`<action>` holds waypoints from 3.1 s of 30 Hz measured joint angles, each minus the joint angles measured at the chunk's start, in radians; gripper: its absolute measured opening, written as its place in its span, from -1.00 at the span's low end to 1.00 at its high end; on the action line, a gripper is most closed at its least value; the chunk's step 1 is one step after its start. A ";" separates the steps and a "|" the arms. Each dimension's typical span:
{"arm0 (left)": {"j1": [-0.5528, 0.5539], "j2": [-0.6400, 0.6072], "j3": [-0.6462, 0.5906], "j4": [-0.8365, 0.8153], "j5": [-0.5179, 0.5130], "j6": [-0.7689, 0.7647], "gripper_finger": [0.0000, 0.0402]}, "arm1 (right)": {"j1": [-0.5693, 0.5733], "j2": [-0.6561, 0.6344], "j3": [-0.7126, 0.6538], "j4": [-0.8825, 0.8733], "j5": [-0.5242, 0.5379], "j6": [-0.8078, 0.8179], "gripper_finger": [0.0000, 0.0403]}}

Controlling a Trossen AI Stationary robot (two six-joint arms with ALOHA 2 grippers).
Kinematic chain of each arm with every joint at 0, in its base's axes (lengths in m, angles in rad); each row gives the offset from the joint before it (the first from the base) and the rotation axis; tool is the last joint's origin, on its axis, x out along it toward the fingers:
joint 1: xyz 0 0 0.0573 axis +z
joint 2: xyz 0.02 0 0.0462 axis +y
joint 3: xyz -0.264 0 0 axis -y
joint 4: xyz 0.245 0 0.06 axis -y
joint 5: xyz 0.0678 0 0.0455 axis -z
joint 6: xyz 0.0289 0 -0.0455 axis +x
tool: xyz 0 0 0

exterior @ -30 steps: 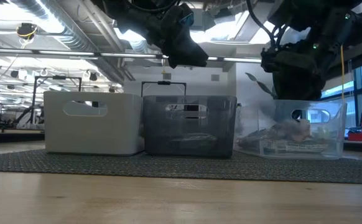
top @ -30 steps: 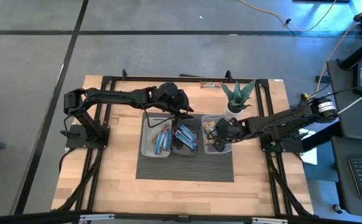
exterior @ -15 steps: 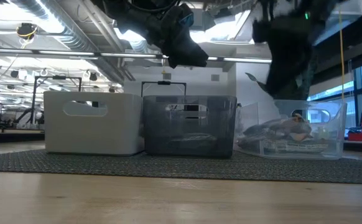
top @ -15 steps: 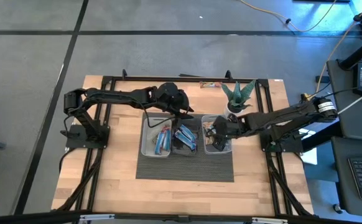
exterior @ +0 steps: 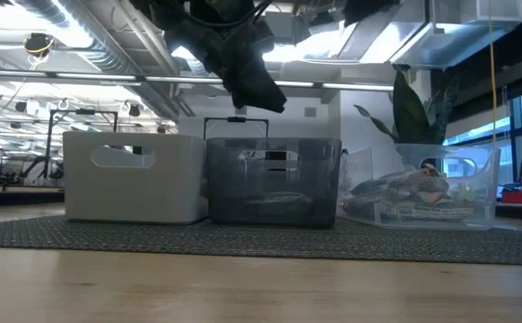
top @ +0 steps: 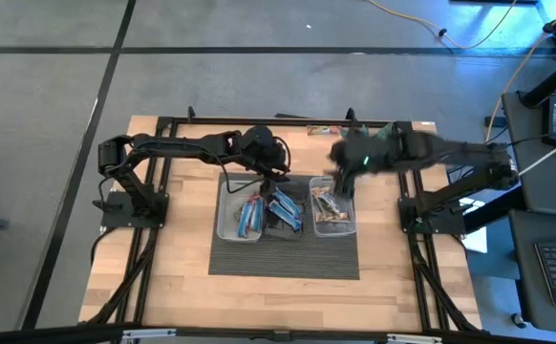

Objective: Pick and place Granola Bars by type
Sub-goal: Put the red granola bar into the gray bin

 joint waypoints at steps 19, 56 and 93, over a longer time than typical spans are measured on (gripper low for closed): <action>-0.001 0.000 0.000 -0.007 0.000 0.000 -0.27 | -0.778 0.409 0.322 -0.020 -0.346 -0.435 0.04; 0.000 0.000 0.000 -0.135 0.000 0.113 -0.26 | -0.863 0.984 0.459 -0.066 -0.410 -0.809 0.05; 0.000 0.000 0.000 -0.151 -0.008 0.114 -0.25 | -0.862 0.973 0.373 -0.044 -0.433 -0.965 0.56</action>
